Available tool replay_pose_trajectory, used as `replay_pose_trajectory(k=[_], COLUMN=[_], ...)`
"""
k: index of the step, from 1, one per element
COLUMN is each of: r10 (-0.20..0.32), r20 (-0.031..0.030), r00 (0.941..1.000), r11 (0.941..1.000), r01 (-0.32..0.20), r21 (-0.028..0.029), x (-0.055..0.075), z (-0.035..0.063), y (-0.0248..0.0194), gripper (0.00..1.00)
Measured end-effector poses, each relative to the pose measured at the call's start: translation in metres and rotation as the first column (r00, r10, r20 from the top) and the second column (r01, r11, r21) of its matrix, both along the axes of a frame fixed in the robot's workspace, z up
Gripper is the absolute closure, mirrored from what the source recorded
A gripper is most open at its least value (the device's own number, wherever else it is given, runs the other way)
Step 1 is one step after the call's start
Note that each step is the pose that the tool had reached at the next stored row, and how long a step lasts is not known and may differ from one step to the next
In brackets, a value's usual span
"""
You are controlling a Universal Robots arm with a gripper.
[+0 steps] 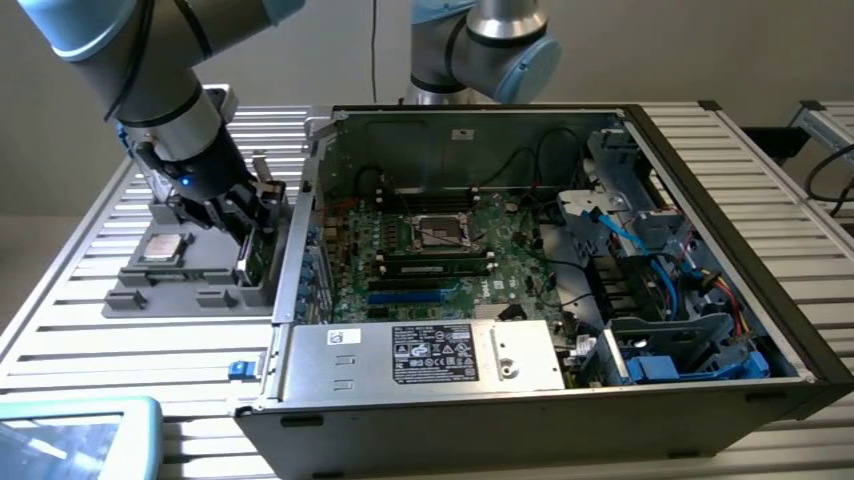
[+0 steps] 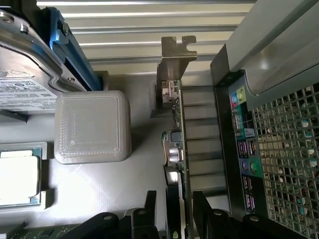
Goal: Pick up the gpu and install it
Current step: 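Pick up the gpu and move the gpu toward the slot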
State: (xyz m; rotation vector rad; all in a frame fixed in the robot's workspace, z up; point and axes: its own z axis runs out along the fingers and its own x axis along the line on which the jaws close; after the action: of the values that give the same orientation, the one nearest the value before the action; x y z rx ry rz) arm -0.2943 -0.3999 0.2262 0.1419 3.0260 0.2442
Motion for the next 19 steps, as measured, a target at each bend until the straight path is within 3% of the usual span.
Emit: replay_pose_trajectory(k=[4, 7, 10, 14, 15, 17, 19], r10=[-0.008, -0.017, -0.019, -0.02, -0.02, -0.02, -0.021], r20=[-0.0012, -0.0075, -0.0079, -0.0097, -0.0133, -0.0267, -0.0271], r00=[1.0, 0.9998, 0.9998, 0.9997, 0.9997, 0.9994, 0.9994], r11=[1.0, 0.9999, 0.9998, 0.9998, 0.9998, 0.9998, 0.9998], r01=[0.008, 0.017, 0.019, 0.02, 0.02, 0.02, 0.021], r21=[-0.0013, -0.0033, -0.0034, -0.0038, -0.0038, -0.0039, -0.0021], x=[0.002, 0.0023, 0.0025, 0.0025, 0.0026, 0.0025, 0.0024], z=[-0.0011, -0.0022, -0.0023, -0.003, -0.0033, -0.0035, -0.0008], y=[0.0001, 0.0, -0.0001, 0.0, 0.0, -0.0001, 0.0001], gripper=[0.58, 0.58, 0.72, 0.72, 0.72, 0.72, 0.72])
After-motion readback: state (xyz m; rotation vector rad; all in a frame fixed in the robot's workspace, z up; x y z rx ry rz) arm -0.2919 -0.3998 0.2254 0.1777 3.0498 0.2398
